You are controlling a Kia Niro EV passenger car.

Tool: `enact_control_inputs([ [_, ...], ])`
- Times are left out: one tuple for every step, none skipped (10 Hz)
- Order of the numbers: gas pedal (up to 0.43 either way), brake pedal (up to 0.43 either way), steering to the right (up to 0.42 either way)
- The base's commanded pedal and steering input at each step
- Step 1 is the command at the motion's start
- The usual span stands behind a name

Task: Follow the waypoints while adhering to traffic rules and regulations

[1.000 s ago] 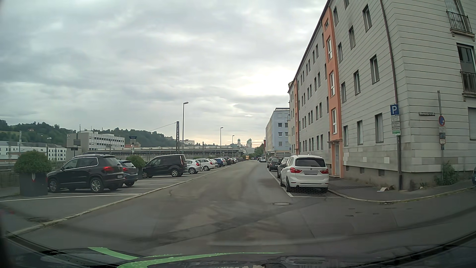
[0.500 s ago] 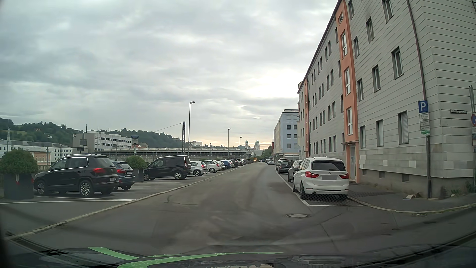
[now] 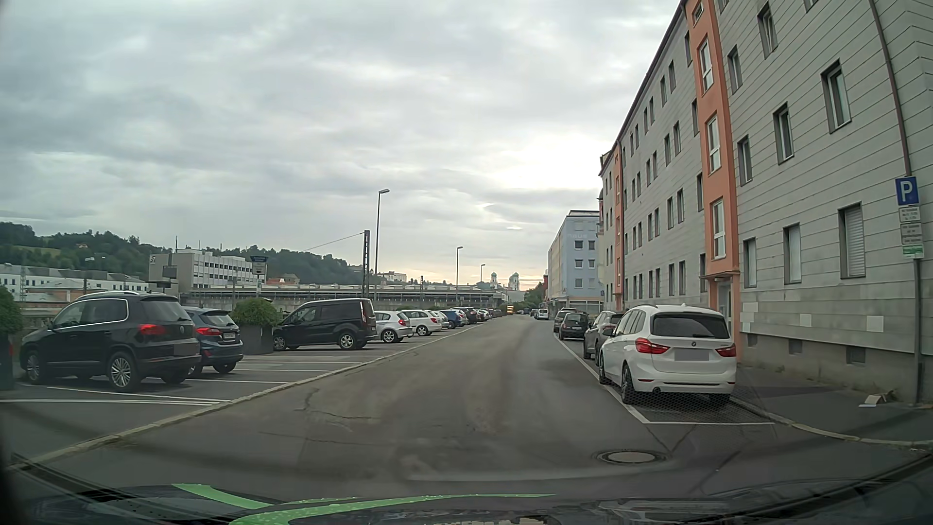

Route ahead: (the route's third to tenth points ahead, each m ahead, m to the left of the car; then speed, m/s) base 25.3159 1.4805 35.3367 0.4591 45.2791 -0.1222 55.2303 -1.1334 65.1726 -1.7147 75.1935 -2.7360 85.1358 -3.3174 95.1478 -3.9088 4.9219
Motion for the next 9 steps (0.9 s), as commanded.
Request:
enact_control_inputs([
  [0.37,0.0,-0.013],
  [0.35,0.0,-0.011],
  [0.339,0.0,-0.009],
  [0.299,0.0,-0.008],
  [0.299,0.0,-0.005],
  [0.287,0.0,-0.003],
  [0.28,0.0,0.0],
  [0.28,0.0,0.002],
  [0.268,0.0,0.006],
])
